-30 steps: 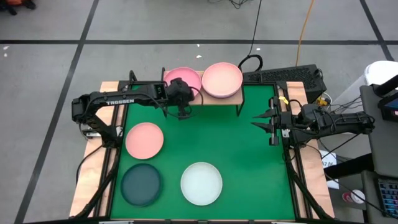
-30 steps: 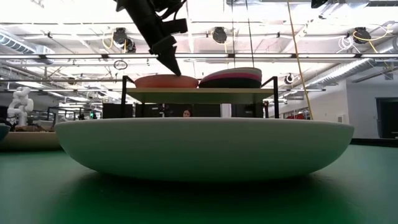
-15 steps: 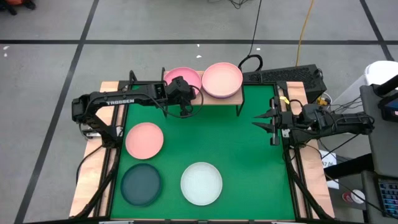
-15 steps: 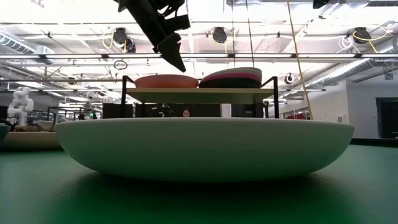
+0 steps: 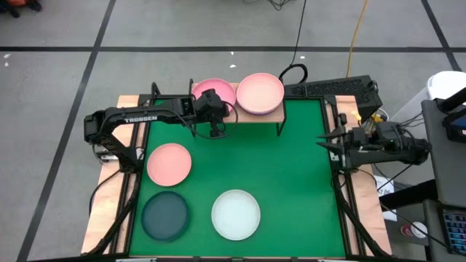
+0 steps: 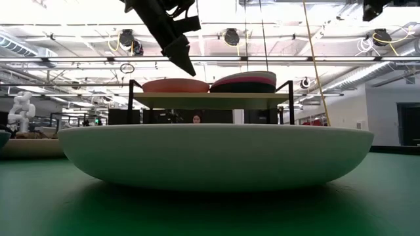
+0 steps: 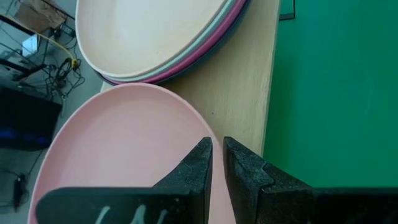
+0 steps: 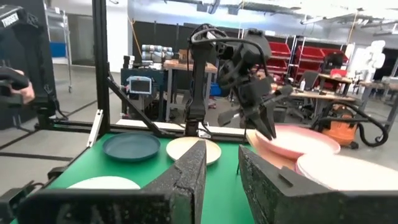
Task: Place and stack plates onto a shelf
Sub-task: Stack the light orange plate on top of light pink plate on the shelf
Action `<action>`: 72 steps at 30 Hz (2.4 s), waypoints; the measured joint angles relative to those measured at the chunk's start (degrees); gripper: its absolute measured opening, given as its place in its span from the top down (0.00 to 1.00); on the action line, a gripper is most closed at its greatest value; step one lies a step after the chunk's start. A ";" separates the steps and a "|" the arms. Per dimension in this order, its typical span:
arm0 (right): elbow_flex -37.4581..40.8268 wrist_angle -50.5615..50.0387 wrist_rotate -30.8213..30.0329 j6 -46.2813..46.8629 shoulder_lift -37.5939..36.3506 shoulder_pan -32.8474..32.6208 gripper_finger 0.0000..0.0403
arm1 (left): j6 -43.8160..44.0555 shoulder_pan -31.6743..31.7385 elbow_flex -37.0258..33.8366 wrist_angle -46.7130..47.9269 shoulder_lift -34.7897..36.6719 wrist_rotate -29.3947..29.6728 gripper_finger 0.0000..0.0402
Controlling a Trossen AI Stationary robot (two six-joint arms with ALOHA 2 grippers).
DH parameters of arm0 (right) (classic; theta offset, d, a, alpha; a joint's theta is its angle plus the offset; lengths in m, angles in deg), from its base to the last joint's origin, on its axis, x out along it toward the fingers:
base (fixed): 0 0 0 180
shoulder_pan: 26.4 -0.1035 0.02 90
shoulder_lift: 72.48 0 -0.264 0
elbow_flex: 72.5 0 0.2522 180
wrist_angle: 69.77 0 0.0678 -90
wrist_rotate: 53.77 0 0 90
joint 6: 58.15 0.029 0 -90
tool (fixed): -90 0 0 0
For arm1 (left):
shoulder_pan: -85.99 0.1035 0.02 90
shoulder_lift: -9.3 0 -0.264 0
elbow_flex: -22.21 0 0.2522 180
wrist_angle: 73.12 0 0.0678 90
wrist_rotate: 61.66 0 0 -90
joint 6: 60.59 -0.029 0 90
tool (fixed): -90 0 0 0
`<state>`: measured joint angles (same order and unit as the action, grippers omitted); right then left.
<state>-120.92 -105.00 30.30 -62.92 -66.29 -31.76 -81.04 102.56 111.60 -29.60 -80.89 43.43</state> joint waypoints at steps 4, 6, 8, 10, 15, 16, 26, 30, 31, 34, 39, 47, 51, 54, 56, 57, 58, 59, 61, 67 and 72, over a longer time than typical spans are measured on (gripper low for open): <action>0.02 -4.61 -0.02 1.09 -4.57 0.00 0.80 | -0.30 0.00 0.00 0.00 0.00 0.00 0.88; 0.00 -7.06 0.20 1.15 -6.16 0.02 0.80 | -0.32 0.00 0.00 0.00 0.00 0.01 0.88; 0.33 -9.09 0.24 2.28 -6.09 0.01 0.80 | -0.41 0.00 0.00 -0.06 0.00 0.02 0.88; 1.79 -7.74 0.92 3.69 -5.71 0.03 0.80 | -0.41 0.00 0.00 -0.02 0.00 0.14 0.88; 8.49 2.94 1.60 4.22 -5.83 0.04 0.80 | -0.41 0.00 0.00 -0.04 0.00 0.44 0.88; 9.97 5.74 1.58 4.32 -5.83 0.04 0.80 | -0.41 0.00 0.00 -0.04 0.00 0.44 0.88; 20.33 24.00 1.31 4.23 -5.86 0.02 0.80 | -4.19 -2.68 0.00 2.42 4.45 3.08 0.88; 20.70 24.76 1.44 5.73 -5.88 0.02 0.80 | -2.49 -6.03 0.00 7.15 8.31 3.41 0.88; 20.70 24.78 1.46 6.14 -5.88 0.02 0.80 | -1.55 -7.29 0.00 9.62 9.12 3.42 0.88; 20.70 24.69 1.60 7.37 -5.85 0.01 0.80 | 4.22 -11.60 0.08 16.57 10.32 4.39 0.88; 20.72 24.24 1.74 8.60 -5.66 0.00 0.80 | 19.94 -19.73 -0.02 26.19 10.24 6.00 0.88; 20.73 24.26 4.76 8.44 -5.66 0.02 0.80 | 36.25 -32.50 -0.08 33.28 5.51 5.37 0.81; 20.74 24.26 7.37 8.40 -5.66 0.02 0.80 | 44.04 -36.95 -0.11 35.29 1.85 5.46 0.67; 21.28 24.62 8.06 8.54 -5.66 0.02 0.80 | 47.61 -39.78 -0.11 36.35 -0.57 5.38 0.56; 22.23 24.99 9.09 8.56 -5.63 0.02 0.80 | 48.93 -41.34 -0.11 36.95 -1.71 5.93 0.52; 22.83 25.47 9.11 8.56 -5.62 0.02 0.80 | 50.30 -41.91 -0.11 37.03 -2.03 6.70 0.51; 23.49 26.33 9.02 8.53 -5.62 0.00 0.80 | 51.84 -42.33 -0.11 36.86 -2.19 7.93 0.50; 23.96 27.32 8.98 8.36 -5.62 0.00 0.80 | 53.48 -42.80 -0.11 36.71 -2.27 9.22 0.49; 24.45 28.67 8.96 8.08 -5.64 0.00 0.80 | 56.23 -43.81 -0.11 36.73 -2.41 11.34 0.49; 24.92 30.40 9.01 7.67 -5.66 0.02 0.80 | 60.55 -46.78 -0.79 38.39 -2.10 14.50 0.49; 24.92 29.89 9.04 10.82 -5.64 0.01 0.80 | 66.43 -48.55 -7.00 36.86 0.90 15.54 0.49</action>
<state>-96.00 -75.11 39.33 -52.10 -71.93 -31.76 -14.62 54.01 104.60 7.25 -80.00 58.97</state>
